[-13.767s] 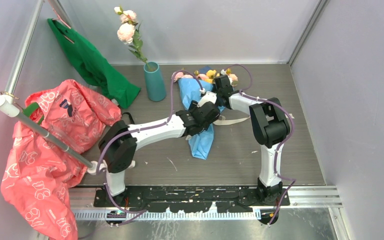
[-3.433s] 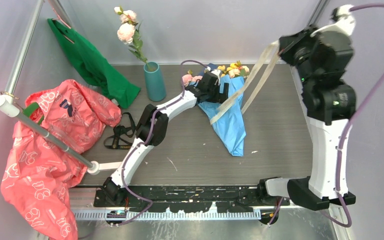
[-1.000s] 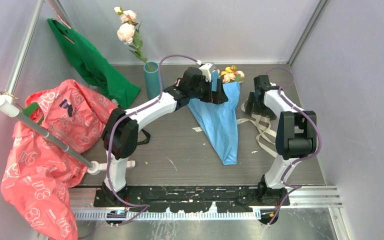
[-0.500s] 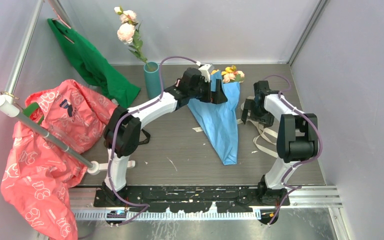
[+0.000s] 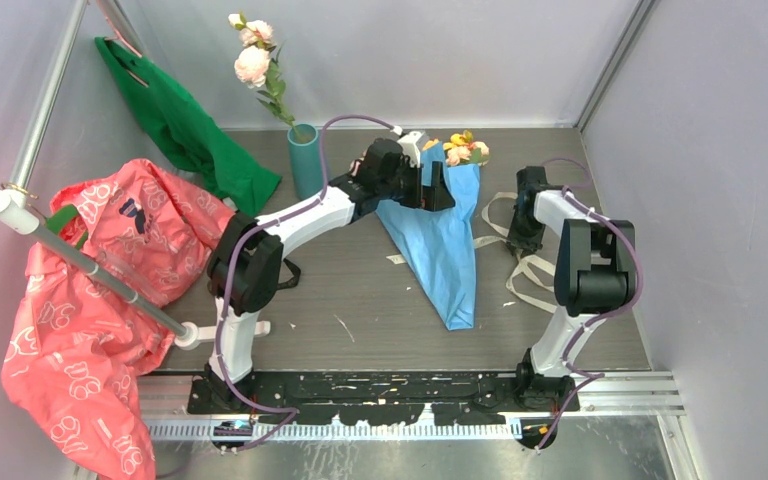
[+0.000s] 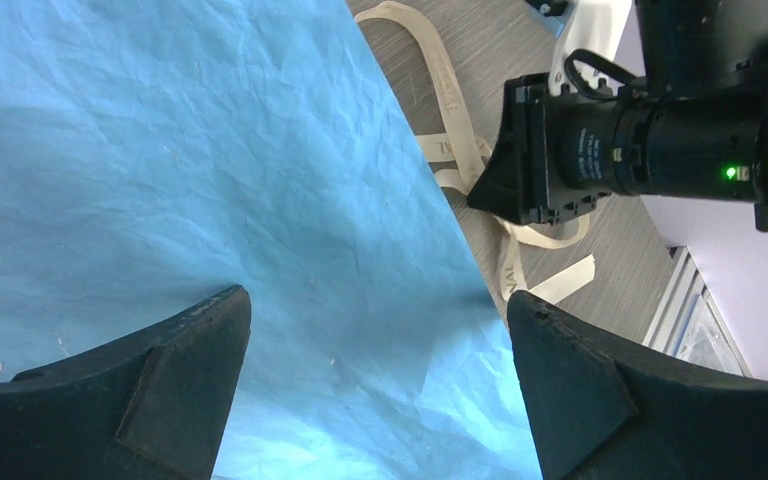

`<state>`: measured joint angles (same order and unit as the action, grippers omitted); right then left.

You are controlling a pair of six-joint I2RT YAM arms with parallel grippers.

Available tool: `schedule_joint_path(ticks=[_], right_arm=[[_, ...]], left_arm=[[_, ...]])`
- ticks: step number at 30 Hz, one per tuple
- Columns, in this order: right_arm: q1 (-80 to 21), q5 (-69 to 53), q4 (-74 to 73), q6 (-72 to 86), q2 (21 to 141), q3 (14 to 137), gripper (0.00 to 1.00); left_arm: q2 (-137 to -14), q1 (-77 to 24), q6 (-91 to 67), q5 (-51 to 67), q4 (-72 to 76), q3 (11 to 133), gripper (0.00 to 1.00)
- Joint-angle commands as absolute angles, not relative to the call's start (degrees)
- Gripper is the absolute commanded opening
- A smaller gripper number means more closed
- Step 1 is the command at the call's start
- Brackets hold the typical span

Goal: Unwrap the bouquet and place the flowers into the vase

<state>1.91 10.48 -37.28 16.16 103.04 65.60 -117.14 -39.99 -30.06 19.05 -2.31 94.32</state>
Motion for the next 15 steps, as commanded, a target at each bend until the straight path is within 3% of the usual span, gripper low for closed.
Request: schedule_joint_path(ticks=[1,2,3,14,15], right_arm=[[3.41,11.65,-35.27,17.98,103.73,67.21,0.13],[3.43,11.79,-35.07,18.34,103.67,67.15,0.03],[3.43,11.81,-34.83,18.77,103.33,67.03,0.01],[3.51,11.66,-36.96,23.04,89.9,75.77,0.01],[3.52,11.63,-37.69,22.48,89.98,76.77,0.05]], left_arm=[[-112.87,-39.69,-30.07,19.54,1.14,93.66,1.0],[-112.71,-39.64,-30.13,19.49,1.21,93.42,1.0],[-112.53,-39.66,-30.07,19.42,1.23,93.28,1.0],[-110.86,-39.56,-29.39,18.42,0.76,90.64,1.0],[-110.4,-39.61,-29.28,18.16,0.71,90.27,1.0]])
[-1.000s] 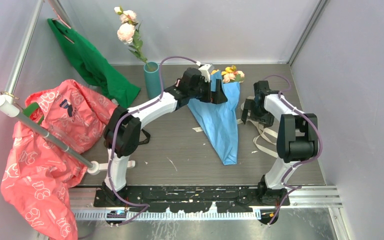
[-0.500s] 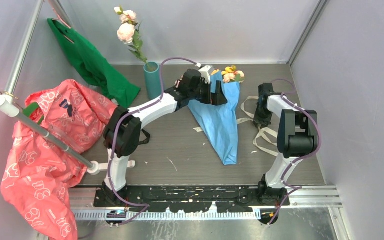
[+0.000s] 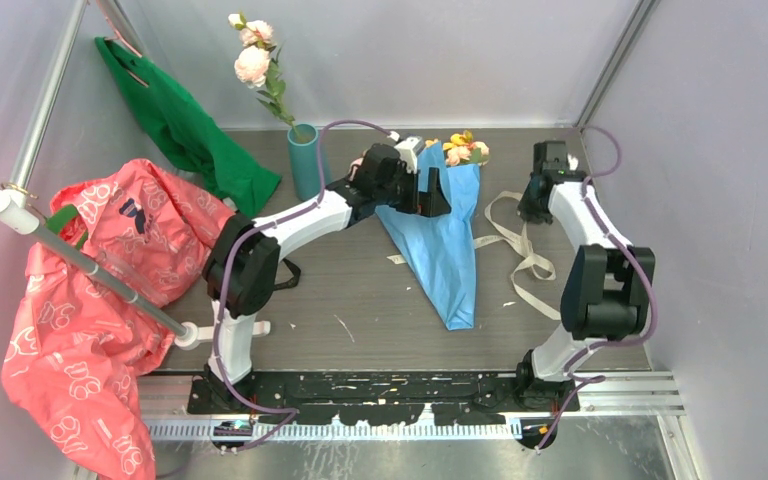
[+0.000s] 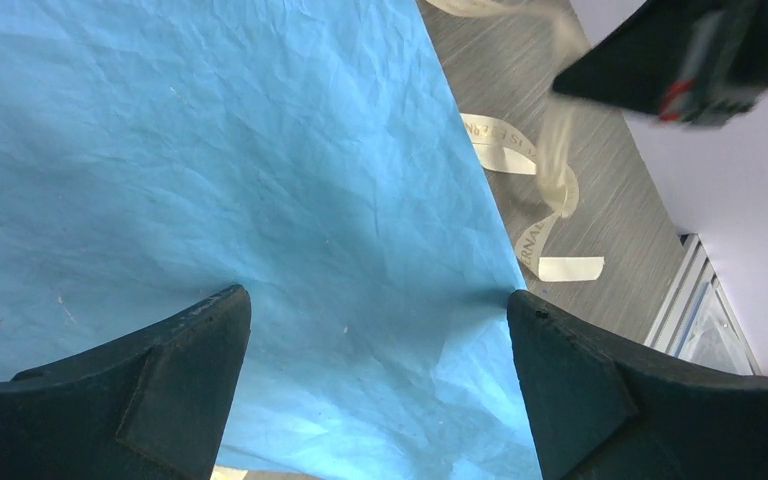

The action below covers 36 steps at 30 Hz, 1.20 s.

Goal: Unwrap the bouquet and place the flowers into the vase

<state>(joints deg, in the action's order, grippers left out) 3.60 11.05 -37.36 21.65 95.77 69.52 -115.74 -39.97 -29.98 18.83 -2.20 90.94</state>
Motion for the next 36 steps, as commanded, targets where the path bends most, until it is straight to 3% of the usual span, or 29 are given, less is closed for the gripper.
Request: schedule_joint_path(ticks=[1,3,4,5,6,7,8,9,11,22,28,31,36], right_arm=[[3.52,11.02,-37.97,22.12,90.17,77.22,0.08],[3.52,9.59,-38.12,21.64,91.51,77.13,0.11],[3.44,8.31,-38.44,21.34,92.71,77.04,0.19],[3.3,7.79,-38.7,21.23,94.19,76.78,0.28],[2.96,7.67,-38.19,21.1,94.75,75.91,0.44],[2.53,7.59,-37.48,20.69,95.31,74.93,0.68],[2.09,7.67,-37.25,20.47,95.89,74.32,0.8],[1.58,7.85,-37.07,20.16,96.53,73.66,0.88],[0.5,7.81,-36.85,19.3,97.94,72.56,0.93],[-1.67,9.37,-32.39,18.97,106.16,69.2,0.93],[-1.01,10.48,-30.95,20.51,108.71,69.78,0.86],[-0.79,10.84,-30.48,21.88,108.61,69.58,0.73],[2.58,10.1,-29.95,24.82,108.72,69.12,0.37]], left_arm=[[-110.13,-39.61,-29.1,17.99,0.7,90.2,1.0],[-109.66,-39.58,-28.92,17.6,0.49,90.09,1.0],[-109.61,-39.56,-28.91,17.62,0.45,90.15,1.0],[-109.6,-39.57,-28.89,17.66,0.44,90.17,1.0],[-109.62,-39.53,-28.91,17.73,0.51,90.13,1.0],[-109.65,-39.55,-28.85,17.83,0.48,90.17,1.0],[-109.75,-39.53,-28.94,17.84,0.44,90.18,1.0],[-109.82,-39.55,-28.96,17.89,0.51,90.1,1.0],[-110.17,-39.46,-29.11,17.97,0.55,90.09,1.0],[-110.52,-39.01,-29.61,18.64,1.22,89.44,1.0],[-110.3,-38.45,-29.9,18.98,1.82,88.62,1.0],[-110.14,-38.18,-29.96,19.0,1.85,88.43,1.0],[-109.62,-37.64,-30.3,19.29,2.52,87.51,1.0]])
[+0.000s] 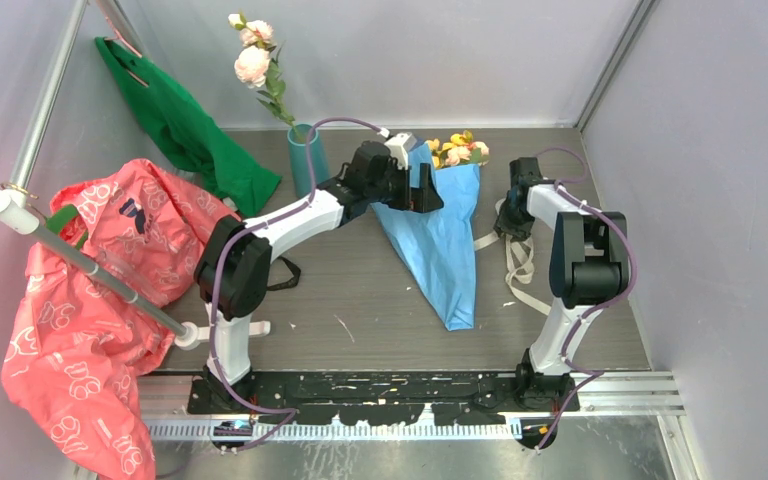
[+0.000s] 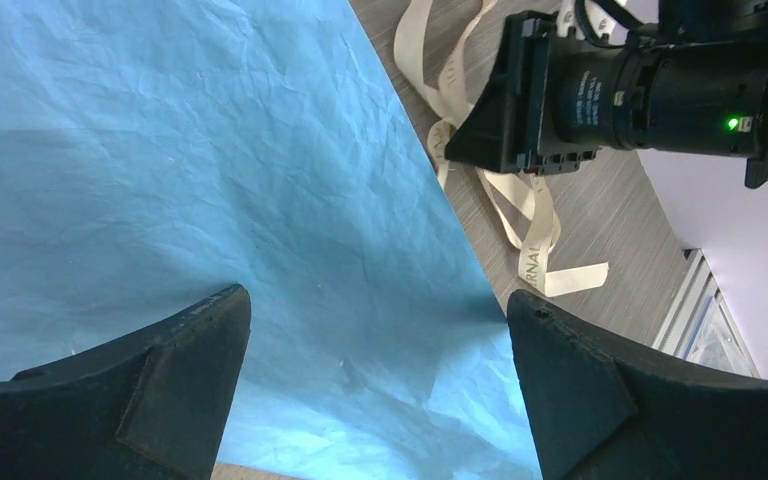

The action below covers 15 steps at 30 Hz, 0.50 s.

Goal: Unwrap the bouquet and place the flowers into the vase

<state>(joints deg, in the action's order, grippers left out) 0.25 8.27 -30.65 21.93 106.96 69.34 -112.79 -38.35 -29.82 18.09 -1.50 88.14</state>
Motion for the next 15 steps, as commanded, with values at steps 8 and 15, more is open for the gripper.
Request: schedule_joint_path(ticks=[8,15], right_arm=[[5.88,11.58,-27.45,31.1,106.03,68.54,0.01],[8.04,19.3,-26.76,33.93,96.56,69.85,0.01]], left_arm=[[-108.11,-37.37,-29.87,19.27,2.29,86.85,1.0],[-105.27,-37.28,-28.56,18.94,0.73,86.3,1.0]])
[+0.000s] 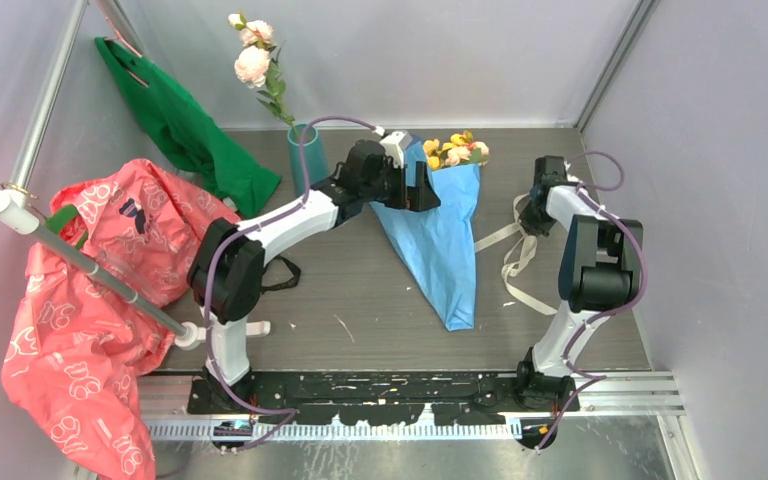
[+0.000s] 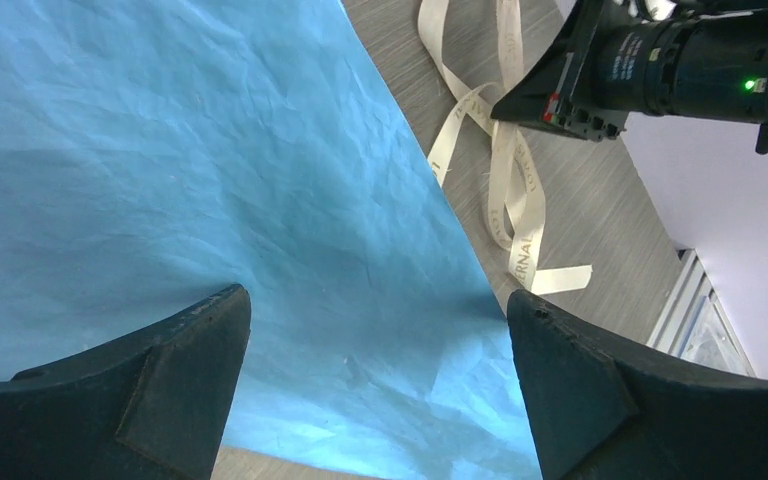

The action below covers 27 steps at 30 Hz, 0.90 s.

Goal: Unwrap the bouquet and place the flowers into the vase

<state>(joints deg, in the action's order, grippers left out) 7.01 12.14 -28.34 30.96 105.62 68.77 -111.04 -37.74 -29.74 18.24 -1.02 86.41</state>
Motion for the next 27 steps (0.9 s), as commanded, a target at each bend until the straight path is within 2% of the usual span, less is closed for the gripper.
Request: schedule_joint_path(ticks=[1,5,8,9,10,12,13,14,21,27], right_arm=[[8.11,20.96,-26.69,33.96,94.76,69.82,0.01],[8.14,26.2,-26.21,33.32,87.39,69.64,0.01],[8.02,25.72,-25.83,32.2,83.92,69.35,0.02],[7.78,25.25,-26.07,31.84,83.51,69.5,0.17],[7.3,25.15,-26.22,31.45,83.43,69.52,0.36],[5.21,25.01,-25.45,30.5,83.57,69.0,0.8],[3.29,25.15,-25.21,30.2,84.07,68.65,0.92],[1.76,25.44,-25.04,30.26,84.44,68.46,0.98],[-6.5,20.7,-20.45,31.84,87.38,64.34,1.0],[-9.12,16.93,-17.68,32.44,89.03,62.33,1.0]], left_arm=[[-104.3,-37.2,-28.26,18.86,0.39,86.04,1.0],[-98.01,-37.28,-27.49,19.26,0.13,84.56,1.0],[-93.45,-37.6,-27.04,19.34,-2.63,84.32,1.0],[-92.13,-37.88,-26.75,19.4,-3.39,84.45,1.0],[-90.99,-38.27,-26.58,19.36,-3.94,84.58,1.0],[-89.6,-39.93,-26.3,19.42,-4.51,85.04,0.99],[-89.62,-41.2,-26.21,19.08,-4.55,85.7,0.99],[-90.18,-42.49,-25.98,18.67,-4.61,86.56,0.99],[-105.53,-47.03,-29.08,17.17,-1.94,91.61,0.97],[-109.54,-47.08,-31.04,10.2,2.42,80.28,0.96]])
